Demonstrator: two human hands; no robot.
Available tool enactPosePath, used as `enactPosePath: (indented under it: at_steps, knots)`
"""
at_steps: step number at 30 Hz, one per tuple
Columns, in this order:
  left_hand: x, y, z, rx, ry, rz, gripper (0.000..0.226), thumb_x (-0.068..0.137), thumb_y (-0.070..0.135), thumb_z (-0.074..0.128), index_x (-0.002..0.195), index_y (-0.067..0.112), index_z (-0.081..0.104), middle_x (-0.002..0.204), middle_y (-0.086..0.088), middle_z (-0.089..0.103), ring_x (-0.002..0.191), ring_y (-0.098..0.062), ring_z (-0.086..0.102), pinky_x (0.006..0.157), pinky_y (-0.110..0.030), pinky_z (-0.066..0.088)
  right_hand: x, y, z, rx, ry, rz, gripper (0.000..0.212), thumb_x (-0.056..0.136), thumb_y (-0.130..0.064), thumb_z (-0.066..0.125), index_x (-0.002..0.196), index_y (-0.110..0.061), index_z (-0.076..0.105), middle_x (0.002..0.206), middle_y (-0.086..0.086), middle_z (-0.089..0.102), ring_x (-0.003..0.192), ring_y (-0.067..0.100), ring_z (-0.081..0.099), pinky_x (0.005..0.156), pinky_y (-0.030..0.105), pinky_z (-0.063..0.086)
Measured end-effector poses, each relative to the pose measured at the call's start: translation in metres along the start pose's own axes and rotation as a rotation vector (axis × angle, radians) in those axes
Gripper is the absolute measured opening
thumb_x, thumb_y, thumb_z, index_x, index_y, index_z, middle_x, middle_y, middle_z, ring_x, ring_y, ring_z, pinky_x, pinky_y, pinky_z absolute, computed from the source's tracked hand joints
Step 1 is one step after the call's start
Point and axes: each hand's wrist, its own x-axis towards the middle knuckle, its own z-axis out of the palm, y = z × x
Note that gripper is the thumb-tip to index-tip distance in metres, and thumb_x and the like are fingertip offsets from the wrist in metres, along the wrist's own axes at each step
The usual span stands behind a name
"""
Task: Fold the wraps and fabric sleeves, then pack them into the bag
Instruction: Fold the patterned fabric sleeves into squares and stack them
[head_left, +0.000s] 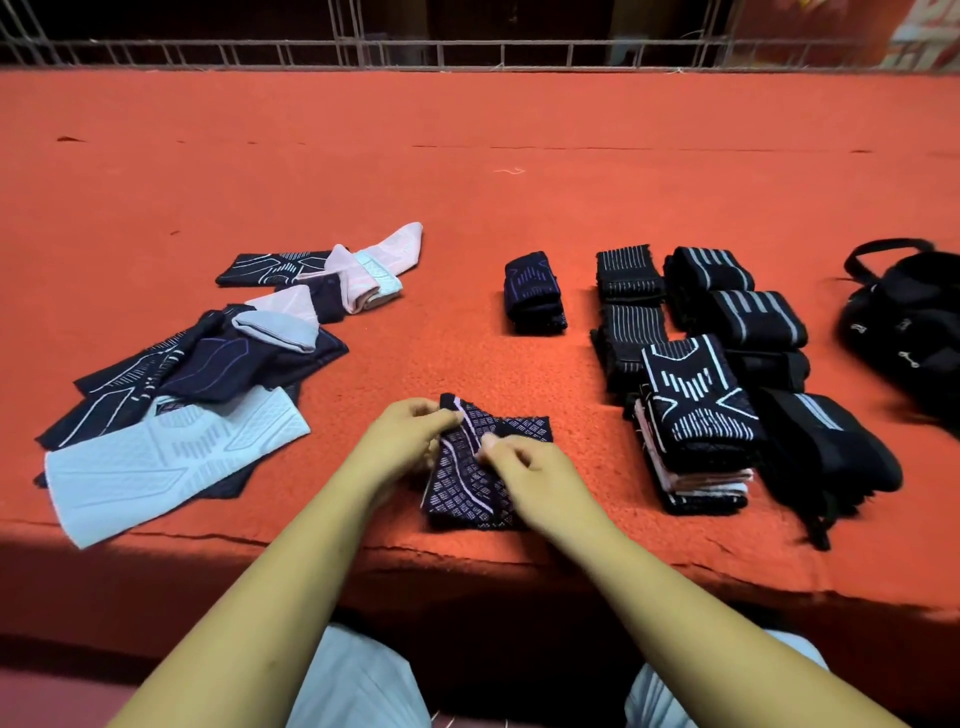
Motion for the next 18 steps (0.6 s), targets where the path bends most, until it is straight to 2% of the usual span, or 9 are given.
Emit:
enactPosePath:
  at_steps: [2,4,7,9,10,12,14,16,18]
  knots:
    - [-0.005,0.006,0.011,-0.215,-0.068,0.012,0.013,0.101,0.013,0.051,0.097,0.005,0.060,0.063,-0.003,0.056,0.044,-0.008,0.049,0.044,-0.018,0.042,0.005,-0.006,-0.008,0.294,-0.002,0.155,0.043,0.099,-0.050,0.046,0.103,-0.014,0.068,0.093,0.003,0.076,0.091,0.015,0.071,0.088,0.038,0.054]
    - [-0.006,0.008,0.021,-0.350,-0.115,0.011,0.020,0.104,0.008,0.040,0.103,0.001,0.059,0.069,-0.008,0.063,0.052,-0.014,0.058,0.052,-0.021,0.051,0.007,-0.009,-0.018,0.505,-0.054,0.229,0.043,0.096,-0.049,0.053,0.105,-0.009,0.067,0.094,0.009,0.076,0.091,0.023,0.073,0.085,0.040,0.057]
    - [-0.006,0.009,0.033,-0.378,-0.038,0.035,0.023,0.102,-0.002,0.036,0.099,0.001,0.059,0.072,-0.010,0.065,0.055,-0.016,0.063,0.053,-0.020,0.053,0.000,-0.010,-0.026,0.580,-0.133,0.258,0.016,0.092,-0.024,0.067,0.087,-0.010,0.062,0.076,0.005,0.072,0.068,0.016,0.070,0.066,0.027,0.058]
    - [-0.004,0.006,0.039,-0.336,0.093,0.073,0.025,0.096,-0.008,0.038,0.092,0.005,0.059,0.070,-0.008,0.062,0.053,-0.014,0.062,0.048,-0.016,0.048,-0.003,-0.006,-0.025,0.564,-0.100,0.300,0.018,0.092,-0.001,0.059,0.077,-0.010,0.054,0.062,0.001,0.065,0.051,0.007,0.063,0.049,0.018,0.048]
    - [-0.002,0.003,0.041,-0.305,0.154,0.075,0.025,0.094,-0.008,0.039,0.089,0.008,0.058,0.070,-0.006,0.061,0.053,-0.013,0.060,0.046,-0.015,0.045,-0.002,-0.003,-0.024,0.551,-0.060,0.324,0.023,0.091,0.005,0.053,0.073,-0.011,0.053,0.062,0.002,0.063,0.049,0.007,0.061,0.047,0.018,0.047]
    - [-0.001,-0.005,0.044,-0.223,0.215,0.054,0.021,0.095,-0.004,0.045,0.087,0.012,0.056,0.074,-0.005,0.062,0.058,-0.013,0.058,0.048,-0.015,0.044,0.002,0.005,-0.021,0.563,0.061,0.380,0.022,0.088,0.007,0.049,0.077,-0.010,0.056,0.070,0.008,0.065,0.056,0.014,0.064,0.052,0.024,0.051]
    - [0.000,-0.013,0.046,-0.139,0.173,0.038,0.013,0.097,0.006,0.055,0.087,0.013,0.057,0.081,-0.007,0.065,0.065,-0.012,0.061,0.056,-0.018,0.049,0.006,0.010,-0.021,0.637,0.164,0.425,0.017,0.087,0.008,0.048,0.091,-0.007,0.057,0.077,0.013,0.067,0.062,0.019,0.066,0.059,0.030,0.055]
    - [0.000,-0.012,0.047,-0.117,0.099,0.025,0.011,0.098,0.018,0.060,0.090,0.010,0.060,0.088,-0.010,0.069,0.068,-0.013,0.065,0.063,-0.021,0.052,0.009,0.008,-0.024,0.748,0.154,0.436,0.020,0.090,0.008,0.047,0.102,-0.003,0.058,0.085,0.017,0.069,0.066,0.021,0.067,0.063,0.032,0.057]
    - [-0.001,-0.008,0.049,-0.226,-0.006,-0.013,0.018,0.098,0.025,0.060,0.098,0.007,0.064,0.092,-0.012,0.072,0.072,-0.016,0.068,0.071,-0.026,0.054,0.008,0.003,-0.028,0.865,0.086,0.396,0.023,0.094,0.008,0.045,0.111,0.001,0.058,0.092,0.019,0.069,0.072,0.022,0.068,0.065,0.031,0.058]
